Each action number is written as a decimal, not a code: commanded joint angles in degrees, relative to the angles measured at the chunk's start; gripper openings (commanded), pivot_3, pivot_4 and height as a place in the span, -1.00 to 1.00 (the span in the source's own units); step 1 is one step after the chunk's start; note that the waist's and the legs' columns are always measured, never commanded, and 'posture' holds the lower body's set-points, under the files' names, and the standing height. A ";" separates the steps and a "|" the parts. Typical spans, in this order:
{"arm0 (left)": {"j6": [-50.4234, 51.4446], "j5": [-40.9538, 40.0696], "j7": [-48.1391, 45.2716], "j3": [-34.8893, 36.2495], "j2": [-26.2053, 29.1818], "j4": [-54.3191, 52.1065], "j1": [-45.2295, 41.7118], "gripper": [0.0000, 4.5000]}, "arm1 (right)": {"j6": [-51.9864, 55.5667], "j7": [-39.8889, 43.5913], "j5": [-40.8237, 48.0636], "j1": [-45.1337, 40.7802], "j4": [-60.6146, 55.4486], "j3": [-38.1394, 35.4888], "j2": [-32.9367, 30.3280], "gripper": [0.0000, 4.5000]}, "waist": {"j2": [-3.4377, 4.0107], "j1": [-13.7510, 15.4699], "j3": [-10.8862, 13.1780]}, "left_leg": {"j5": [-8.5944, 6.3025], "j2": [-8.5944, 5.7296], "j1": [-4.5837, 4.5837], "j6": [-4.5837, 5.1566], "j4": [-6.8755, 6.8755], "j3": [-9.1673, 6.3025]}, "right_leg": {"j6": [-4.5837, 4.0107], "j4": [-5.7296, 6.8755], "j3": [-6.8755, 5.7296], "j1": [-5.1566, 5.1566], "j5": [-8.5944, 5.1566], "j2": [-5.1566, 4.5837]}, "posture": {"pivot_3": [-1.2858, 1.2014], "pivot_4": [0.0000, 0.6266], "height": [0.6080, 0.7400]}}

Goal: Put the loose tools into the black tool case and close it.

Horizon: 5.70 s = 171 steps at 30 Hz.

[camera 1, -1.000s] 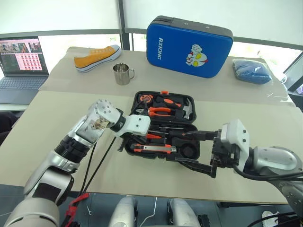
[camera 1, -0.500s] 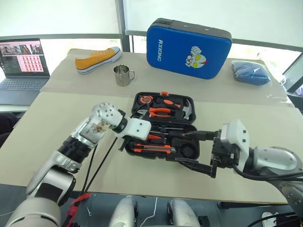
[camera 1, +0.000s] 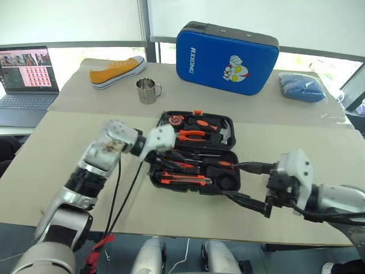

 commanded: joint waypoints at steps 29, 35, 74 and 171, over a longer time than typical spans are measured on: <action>11.61 -16.91 7.68 8.95 8.90 -20.36 6.09 1.00 | -7.57 11.45 -27.72 -9.83 34.52 14.74 -4.24 0.23 | 0.08 -0.72 0.01 | 0.00 -0.05 0.12 -0.01 -0.13 0.07 | 0.01 -0.16 0.08 0.12 -0.02 -0.02 | 0.03 -0.52 0.98; 11.12 -17.04 8.65 8.69 9.08 -20.29 5.89 1.00 | -10.38 12.10 -28.71 -11.51 37.14 15.60 -2.27 -0.69 | 0.08 -0.92 0.01 | 0.00 -0.02 0.17 -0.01 -0.13 0.06 | 0.00 -0.15 0.07 0.15 -0.02 0.02 | 0.03 -0.52 0.98; 4.48 -12.96 9.78 6.34 10.50 -18.92 7.82 1.00 | -0.80 12.50 -25.99 -26.21 12.46 29.13 0.44 0.73 | 0.12 -0.52 0.14 | -0.01 -0.03 0.06 -0.02 -0.14 0.01 | 0.02 -0.16 0.04 0.05 -0.03 0.00 | 0.03 -0.52 0.98; 36.43 -10.47 31.18 6.34 2.44 6.56 6.40 0.23 | 22.45 5.29 -16.01 -40.27 41.24 23.23 9.60 0.09 | 0.12 -1.13 0.15 | 0.01 -0.08 -0.48 -0.11 -0.15 0.08 | -0.07 0.21 0.14 -0.78 -0.02 -0.06 | 0.03 -0.52 0.98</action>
